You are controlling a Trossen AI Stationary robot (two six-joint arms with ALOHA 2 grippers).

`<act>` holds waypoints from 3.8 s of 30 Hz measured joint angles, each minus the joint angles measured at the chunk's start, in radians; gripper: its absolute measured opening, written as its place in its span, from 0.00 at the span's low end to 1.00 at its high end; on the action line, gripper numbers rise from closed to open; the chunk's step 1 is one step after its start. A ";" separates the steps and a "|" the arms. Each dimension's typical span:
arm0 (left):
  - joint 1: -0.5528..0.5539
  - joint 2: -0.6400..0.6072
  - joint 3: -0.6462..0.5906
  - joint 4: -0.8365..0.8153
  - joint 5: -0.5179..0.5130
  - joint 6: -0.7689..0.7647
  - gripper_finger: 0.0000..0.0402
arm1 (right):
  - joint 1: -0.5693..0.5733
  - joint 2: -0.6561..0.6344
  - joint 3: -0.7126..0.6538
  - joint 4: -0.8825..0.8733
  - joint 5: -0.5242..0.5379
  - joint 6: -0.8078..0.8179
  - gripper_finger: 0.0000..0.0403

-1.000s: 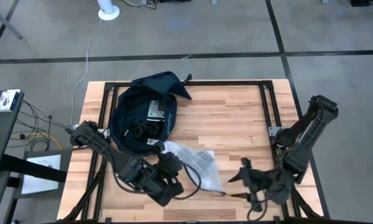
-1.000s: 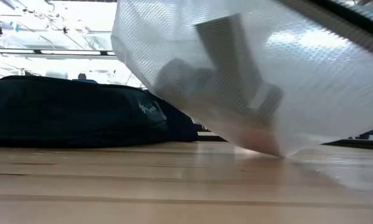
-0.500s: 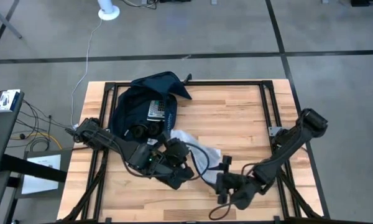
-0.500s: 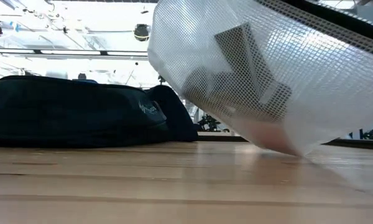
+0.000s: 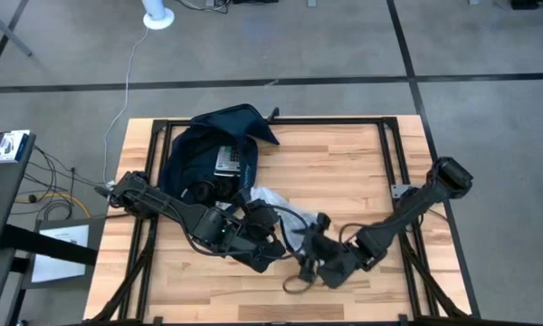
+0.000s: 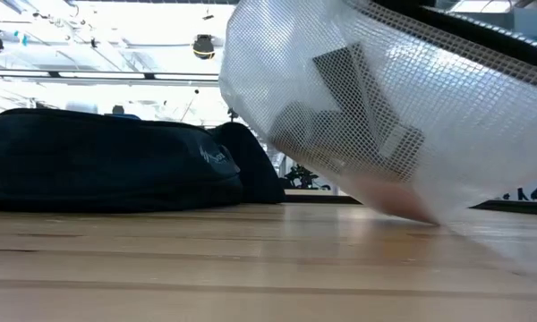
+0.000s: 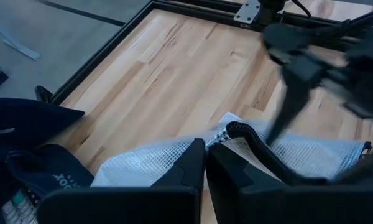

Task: Unpack backpack
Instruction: Put the white zip bag into the dark blue backpack

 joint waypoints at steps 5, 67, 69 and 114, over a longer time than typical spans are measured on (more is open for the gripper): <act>0.000 0.000 0.000 0.001 -0.001 0.011 0.00 | -0.033 0.000 0.000 -0.006 -0.098 0.007 0.57; -0.304 -0.015 0.116 -0.422 0.167 -0.501 0.49 | 0.169 -0.244 -0.002 -0.490 -0.184 -0.202 0.00; -0.324 -0.021 0.099 -0.430 0.164 -0.498 0.49 | 0.141 -0.251 0.005 -0.449 -0.184 -0.305 0.00; -0.492 -0.023 -0.224 -0.429 0.175 -0.928 0.00 | -0.845 0.637 0.907 0.444 -1.125 -1.181 0.00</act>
